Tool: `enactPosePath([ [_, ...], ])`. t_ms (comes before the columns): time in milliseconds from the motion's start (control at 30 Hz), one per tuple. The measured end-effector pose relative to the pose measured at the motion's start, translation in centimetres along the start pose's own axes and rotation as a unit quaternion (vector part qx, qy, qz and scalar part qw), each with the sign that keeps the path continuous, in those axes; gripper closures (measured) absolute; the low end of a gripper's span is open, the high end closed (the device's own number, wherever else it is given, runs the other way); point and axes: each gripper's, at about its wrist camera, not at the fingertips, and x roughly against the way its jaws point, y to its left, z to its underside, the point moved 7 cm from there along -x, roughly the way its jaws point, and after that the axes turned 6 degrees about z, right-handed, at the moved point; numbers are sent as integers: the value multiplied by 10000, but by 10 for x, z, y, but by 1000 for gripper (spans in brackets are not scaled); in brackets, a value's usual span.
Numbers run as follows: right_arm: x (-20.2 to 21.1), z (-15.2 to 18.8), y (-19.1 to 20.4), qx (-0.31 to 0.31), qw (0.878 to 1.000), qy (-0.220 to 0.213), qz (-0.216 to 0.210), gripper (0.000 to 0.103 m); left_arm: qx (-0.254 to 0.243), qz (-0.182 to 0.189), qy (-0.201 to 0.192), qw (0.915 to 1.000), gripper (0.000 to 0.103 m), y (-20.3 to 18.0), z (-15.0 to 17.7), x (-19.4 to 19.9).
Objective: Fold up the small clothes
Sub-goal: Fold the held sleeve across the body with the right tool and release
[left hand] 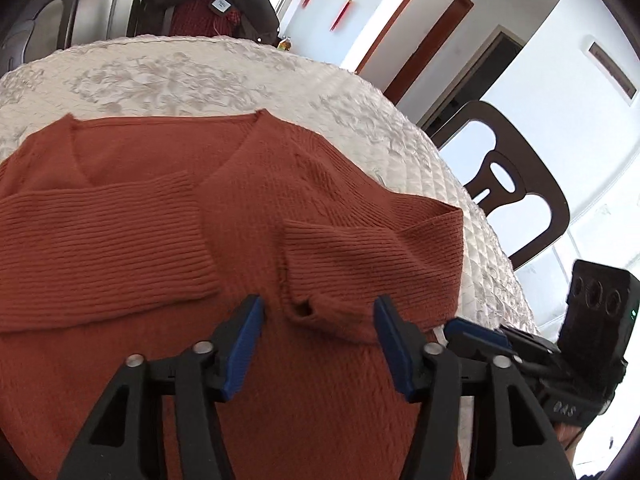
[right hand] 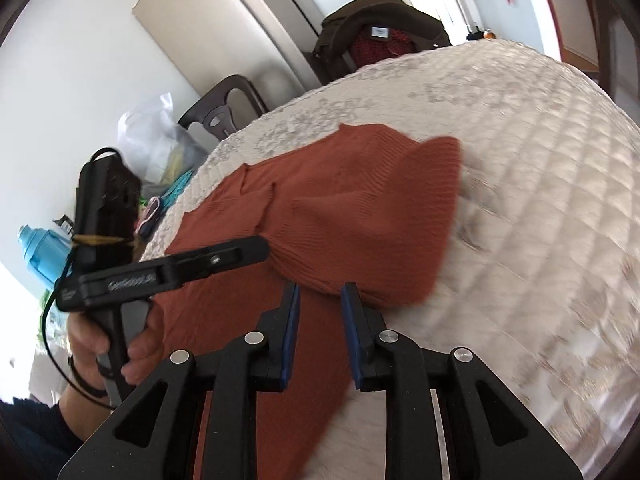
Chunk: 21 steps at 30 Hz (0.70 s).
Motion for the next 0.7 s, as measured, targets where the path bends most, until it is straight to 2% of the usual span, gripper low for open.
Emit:
enactPosePath([
  [33,1,1,-3,-32,10000,-5,35,81,-55,-81,-3,10000,53,-3,-2,-2],
  [100,1,2,-9,-103,9999,-6,44,81,-107,-138,61,9998,79,-6,-4,-8],
  [167,0,3,-12,-151,9999,10,36,81,-155,-229,116,9995,92,-5,-7,-11],
  [200,-1,3,-12,-160,9999,10,29,81,-224,-258,88,9994,94,-5,-10,-11],
  [267,-2,2,-11,-155,9999,7,8,81,-269,-141,-75,9995,96,-8,-18,-3],
  [333,-3,0,-8,-125,9999,-3,-13,81,-340,-32,-440,9984,96,-10,-29,16],
  [400,-2,-2,-4,-66,10000,-41,-35,81,-420,-43,-828,9957,96,-9,-39,37],
  [500,-1,-3,0,-9,9999,-71,-84,81,-390,-181,-1180,9921,96,7,-44,61],
  [700,-15,-3,4,41,10000,45,-53,81,79,-813,-1128,9903,96,66,-28,64],
])
